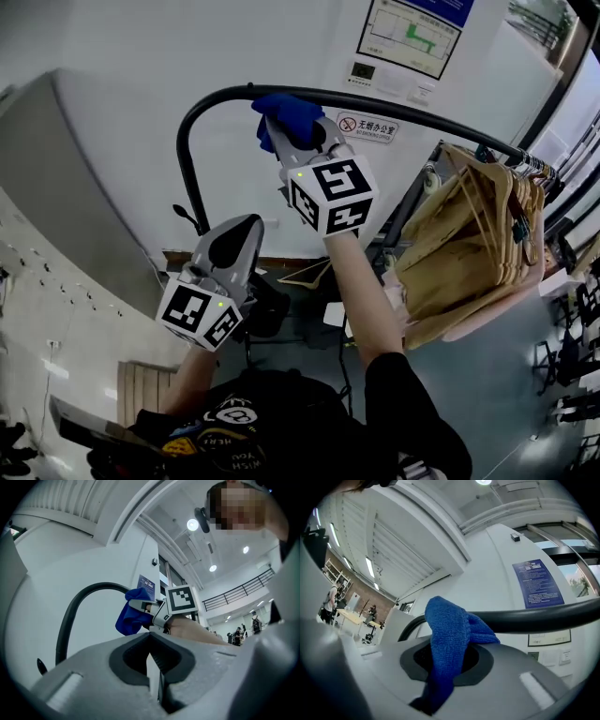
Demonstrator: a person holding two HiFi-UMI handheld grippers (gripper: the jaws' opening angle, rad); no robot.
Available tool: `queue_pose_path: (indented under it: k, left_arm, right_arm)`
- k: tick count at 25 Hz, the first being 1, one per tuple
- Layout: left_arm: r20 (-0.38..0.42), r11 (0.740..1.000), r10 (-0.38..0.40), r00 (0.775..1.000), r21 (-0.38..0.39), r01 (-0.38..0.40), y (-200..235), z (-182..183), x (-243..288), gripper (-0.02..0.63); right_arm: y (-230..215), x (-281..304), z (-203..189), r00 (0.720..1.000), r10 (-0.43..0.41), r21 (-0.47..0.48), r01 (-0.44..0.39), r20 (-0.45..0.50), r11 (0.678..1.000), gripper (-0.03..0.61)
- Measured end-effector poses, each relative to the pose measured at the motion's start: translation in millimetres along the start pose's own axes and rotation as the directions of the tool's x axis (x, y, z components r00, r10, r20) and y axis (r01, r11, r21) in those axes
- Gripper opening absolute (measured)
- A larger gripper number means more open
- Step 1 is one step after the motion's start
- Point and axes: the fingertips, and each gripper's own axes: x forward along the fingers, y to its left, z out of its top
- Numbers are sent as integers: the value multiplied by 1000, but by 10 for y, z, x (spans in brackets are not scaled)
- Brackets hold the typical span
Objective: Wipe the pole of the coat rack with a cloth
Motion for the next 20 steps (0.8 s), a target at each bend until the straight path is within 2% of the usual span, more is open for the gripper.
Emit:
queue_pose_path:
  k: [4,7,9,12,16,18,20]
  left_arm:
    - [-8,998,-42,999,-39,42,-124,-98,136,3]
    - [-24,991,-118,993,-60,117,-379,-237,356,2]
    - [-39,982,-178,983,-72,175,-616,-326,535,2]
    - [-53,966,-247,968,-98,241,-939,-403,774,2]
    - [-42,940,-332,942,-96,327,-1341,-384,914,2]
    - [-39,930,-363,931,-85,359,-1486,-375,942,2]
    - [-40,925,-374,926,-83,370,-1553,-388,949,2]
  right_arm:
    - [-314,-268,-37,999,-37,-4,37,-17,999,57]
    - [-815,-633,-76,991,-131,-16,130,-34,991,57]
    - [-1258,-959,-108,976,-215,-23,214,-46,977,57]
    - [-1983,-1537,-146,935,-347,-49,344,-79,938,57]
    - [-2838,-2268,-198,860,-496,-104,486,-122,868,57]
    - [-3168,-2540,-230,821,-551,-114,539,-147,834,57]
    - [-3381,-2715,-259,795,-586,-124,572,-160,811,57]
